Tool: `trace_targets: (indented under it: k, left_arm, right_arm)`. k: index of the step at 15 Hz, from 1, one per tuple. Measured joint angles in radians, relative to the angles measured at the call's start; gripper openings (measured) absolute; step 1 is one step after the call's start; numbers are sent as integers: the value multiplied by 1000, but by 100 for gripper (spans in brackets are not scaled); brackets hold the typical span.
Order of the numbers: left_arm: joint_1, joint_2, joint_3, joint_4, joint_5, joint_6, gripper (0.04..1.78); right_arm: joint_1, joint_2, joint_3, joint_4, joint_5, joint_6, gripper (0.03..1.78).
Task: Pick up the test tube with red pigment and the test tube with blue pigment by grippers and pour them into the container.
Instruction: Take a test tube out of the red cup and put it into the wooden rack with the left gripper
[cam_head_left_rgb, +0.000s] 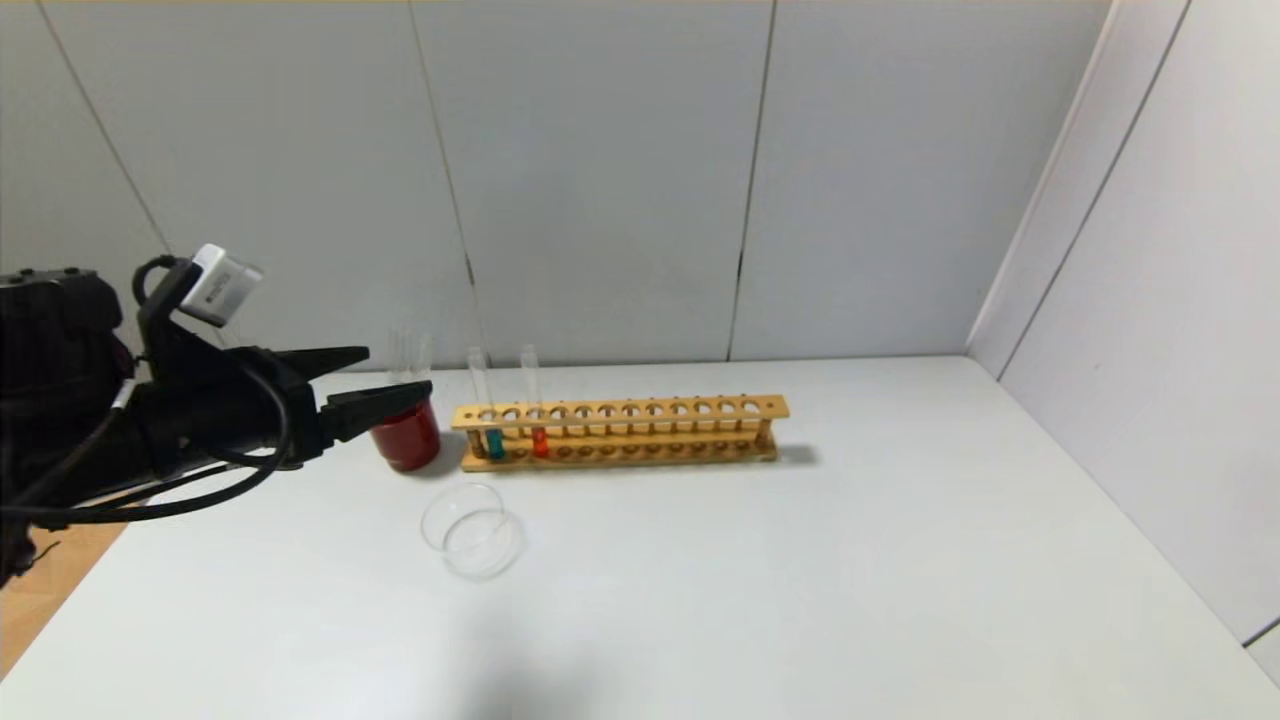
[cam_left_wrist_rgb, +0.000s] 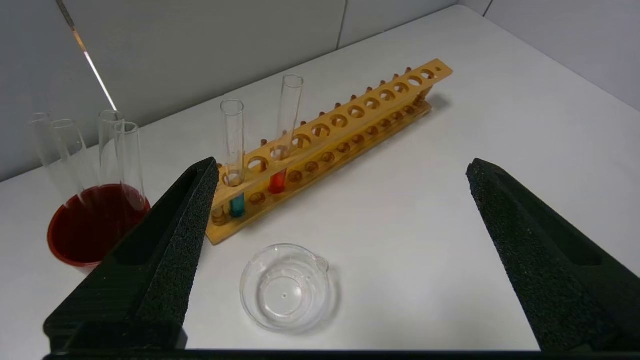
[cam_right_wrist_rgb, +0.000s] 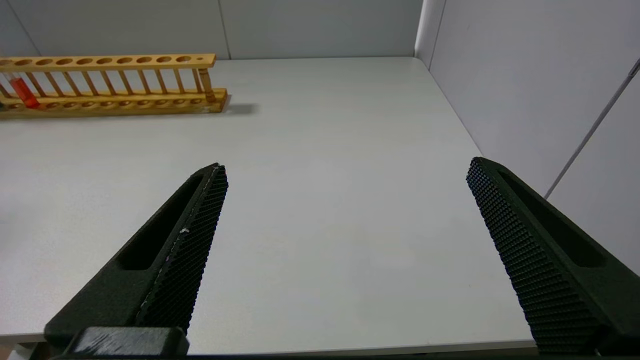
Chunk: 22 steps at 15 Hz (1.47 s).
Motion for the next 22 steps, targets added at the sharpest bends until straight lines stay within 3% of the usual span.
trace_targets:
  k: [9,22]
  left_arm:
    - [-28,390,-25,-354,1,1,175]
    - [-60,569,-187,-347,49,0,175]
  right_arm:
    - [0,0,0,0,0,0,175]
    - [0,0,0,0,0,0,175]
